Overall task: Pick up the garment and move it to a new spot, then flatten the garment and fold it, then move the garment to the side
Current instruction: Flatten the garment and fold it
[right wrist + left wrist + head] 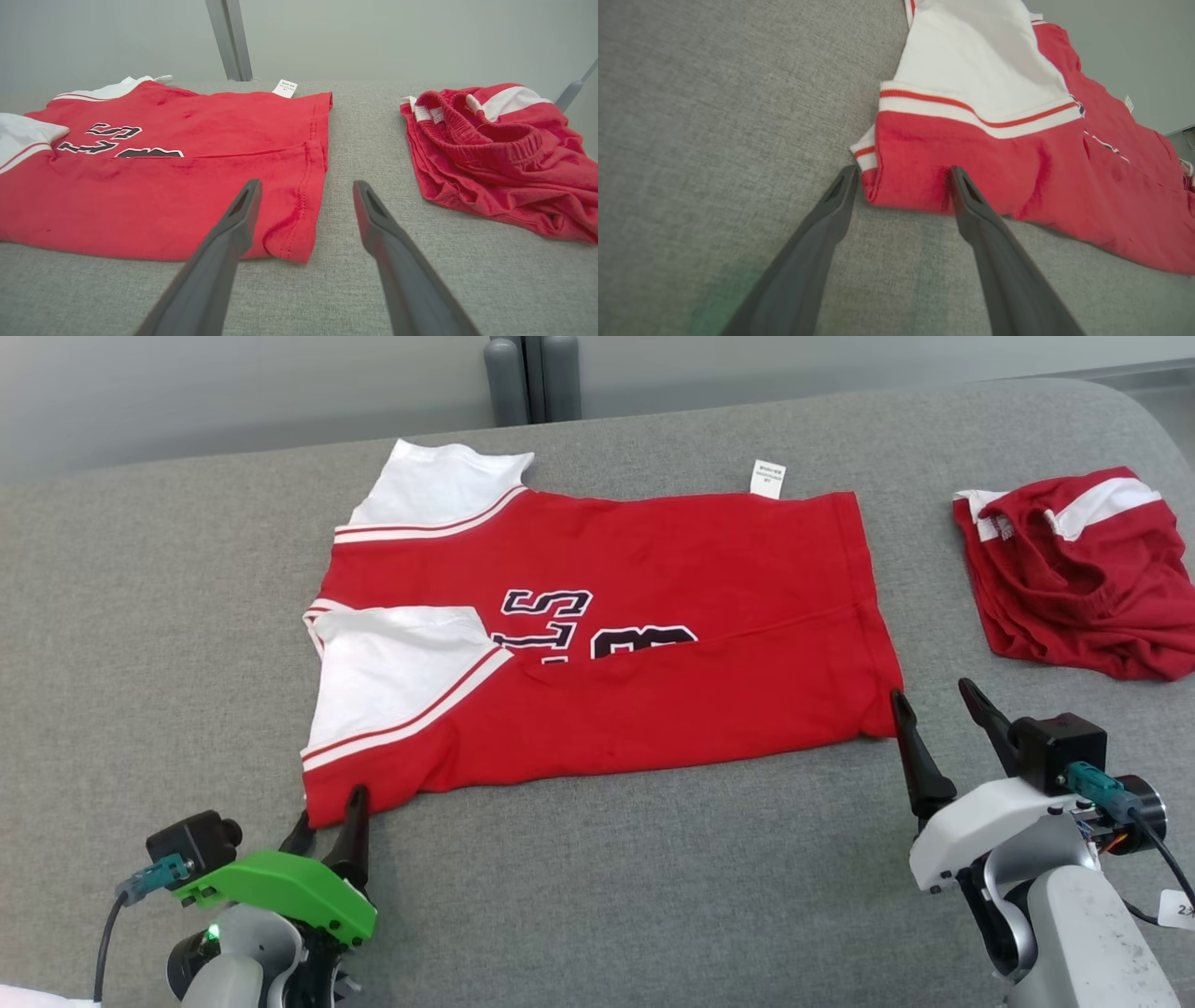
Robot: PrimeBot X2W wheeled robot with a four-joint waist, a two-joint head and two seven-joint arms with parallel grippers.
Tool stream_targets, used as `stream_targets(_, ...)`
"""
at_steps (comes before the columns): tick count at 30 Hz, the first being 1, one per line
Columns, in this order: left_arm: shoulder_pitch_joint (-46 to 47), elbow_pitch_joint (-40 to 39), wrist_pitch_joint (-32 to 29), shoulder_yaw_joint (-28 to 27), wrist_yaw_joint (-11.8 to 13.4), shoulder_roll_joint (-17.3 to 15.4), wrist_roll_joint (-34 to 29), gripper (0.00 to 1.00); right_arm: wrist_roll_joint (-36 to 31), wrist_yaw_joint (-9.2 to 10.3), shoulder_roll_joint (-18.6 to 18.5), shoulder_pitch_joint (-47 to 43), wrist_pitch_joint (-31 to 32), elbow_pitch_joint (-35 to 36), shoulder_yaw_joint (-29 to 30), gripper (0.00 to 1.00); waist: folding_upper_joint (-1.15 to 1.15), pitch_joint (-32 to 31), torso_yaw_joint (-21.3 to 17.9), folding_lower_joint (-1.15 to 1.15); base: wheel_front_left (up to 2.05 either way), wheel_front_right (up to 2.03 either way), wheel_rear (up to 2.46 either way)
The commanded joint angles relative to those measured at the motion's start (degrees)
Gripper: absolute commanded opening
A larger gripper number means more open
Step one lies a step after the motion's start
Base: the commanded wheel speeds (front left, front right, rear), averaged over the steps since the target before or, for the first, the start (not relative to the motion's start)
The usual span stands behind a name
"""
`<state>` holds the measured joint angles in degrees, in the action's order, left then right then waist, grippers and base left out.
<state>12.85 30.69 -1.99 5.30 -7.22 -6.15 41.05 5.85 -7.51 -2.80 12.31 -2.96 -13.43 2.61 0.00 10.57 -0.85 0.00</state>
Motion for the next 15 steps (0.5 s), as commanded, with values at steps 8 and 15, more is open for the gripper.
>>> stream_targets(8,3.42,-0.18,1.94,0.03,-0.21,0.61,3.28,0.0,-0.11,0.05,-0.2,1.74,1.14,-1.64,-0.13,1.0,0.0,1.67,-0.08,0.0,0.0,0.0,0.0)
stream_targets(15,4.37,-3.11,6.61,1.86,-0.33,-0.43,2.06,0.0,1.67,0.05,-0.2,4.24,2.15,-6.9,0.15,1.0,0.0,2.13,0.61,0.0,0.0,0.0,0.0)
